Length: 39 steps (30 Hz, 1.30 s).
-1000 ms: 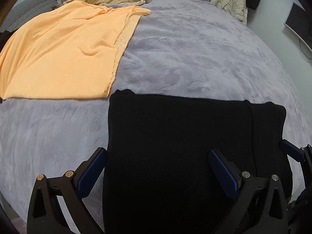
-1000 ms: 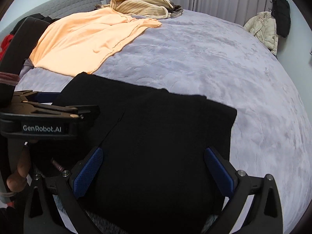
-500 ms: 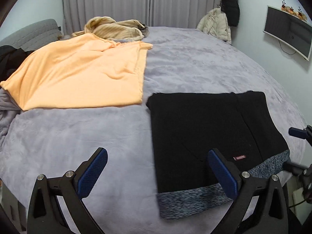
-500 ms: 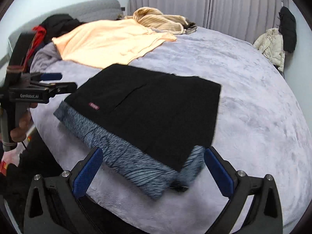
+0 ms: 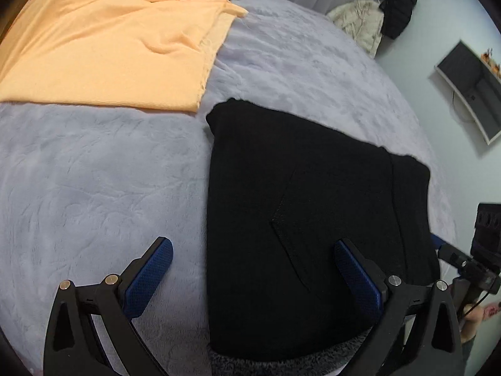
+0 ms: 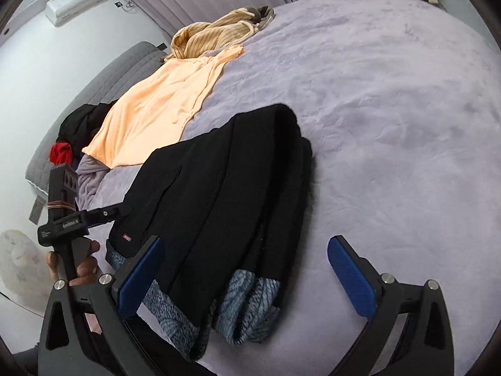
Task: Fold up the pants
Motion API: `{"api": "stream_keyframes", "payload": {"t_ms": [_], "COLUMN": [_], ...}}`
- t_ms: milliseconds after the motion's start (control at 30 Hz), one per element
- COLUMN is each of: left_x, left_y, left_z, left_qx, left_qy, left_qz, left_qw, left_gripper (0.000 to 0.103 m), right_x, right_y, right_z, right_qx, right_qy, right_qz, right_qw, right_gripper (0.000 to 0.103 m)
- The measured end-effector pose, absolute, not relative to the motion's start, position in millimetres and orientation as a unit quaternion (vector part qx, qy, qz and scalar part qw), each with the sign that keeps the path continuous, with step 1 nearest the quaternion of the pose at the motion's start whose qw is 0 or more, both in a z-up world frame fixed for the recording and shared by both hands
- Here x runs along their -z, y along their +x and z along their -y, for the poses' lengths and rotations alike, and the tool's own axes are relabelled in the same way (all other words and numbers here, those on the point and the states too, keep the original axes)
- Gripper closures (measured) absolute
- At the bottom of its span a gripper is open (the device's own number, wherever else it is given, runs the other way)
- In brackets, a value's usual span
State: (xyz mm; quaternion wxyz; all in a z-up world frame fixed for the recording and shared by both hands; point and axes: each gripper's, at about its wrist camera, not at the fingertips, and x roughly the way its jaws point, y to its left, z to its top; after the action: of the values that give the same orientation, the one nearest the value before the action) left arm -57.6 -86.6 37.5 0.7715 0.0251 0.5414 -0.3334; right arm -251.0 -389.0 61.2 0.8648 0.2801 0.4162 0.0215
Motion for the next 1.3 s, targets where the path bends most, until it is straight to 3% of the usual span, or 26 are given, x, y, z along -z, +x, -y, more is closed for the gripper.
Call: {"api": "stream_keyframes", "payload": {"t_ms": [200,300,533,633,733,800,1000,1300], "left_x": [-20.5,-17.8,-11.6,-28.4,-45.3,-53.4,-84.9,-106.2], "left_y": [-48.8,-55.3,-48.4,-59.4,-66.1,-62.3,-54.2,-25.0], "left_z": [102.1,117.0,116.5,123.9,129.8,130.4,154.9,250.3], "left_qx": [0.365,0.378,0.397,0.390,0.396,0.390,0.394,0.405], "left_qy": [-0.025,0.012,-0.012,0.002,0.027,0.023,0.010,0.027], "left_qz": [-0.576,-0.552,-0.559,-0.543,-0.529,-0.536,-0.534,-0.543], "left_qw": [0.732,0.743,0.728,0.743,0.750,0.748,0.748,0.735], "left_gripper": [0.000,0.000,0.000,0.012,0.033,0.043,0.043,0.043], "right_x": [-39.2,-31.6,-24.2,-39.5,-60.3,-71.6,-107.6,-139.5], "right_y": [-211.1,-206.6,-211.2,-206.6,-211.3,-214.8,-212.5,-192.4], "right_z": [359.6,358.7,358.0,350.0,338.0,340.5,353.3,442.2], "right_qx": [-0.029,-0.026,-0.035,-0.023,-0.033,-0.033,-0.022,0.040], "right_qy": [0.255,0.245,0.244,0.227,0.196,0.197,0.176,0.200], "right_qz": [-0.461,-0.460,-0.441,-0.447,-0.428,-0.417,-0.400,-0.403], "right_qw": [0.850,0.853,0.863,0.865,0.882,0.887,0.899,0.892], "right_gripper": [0.000,0.000,0.000,0.006,0.013,0.024,0.024,0.024]}}
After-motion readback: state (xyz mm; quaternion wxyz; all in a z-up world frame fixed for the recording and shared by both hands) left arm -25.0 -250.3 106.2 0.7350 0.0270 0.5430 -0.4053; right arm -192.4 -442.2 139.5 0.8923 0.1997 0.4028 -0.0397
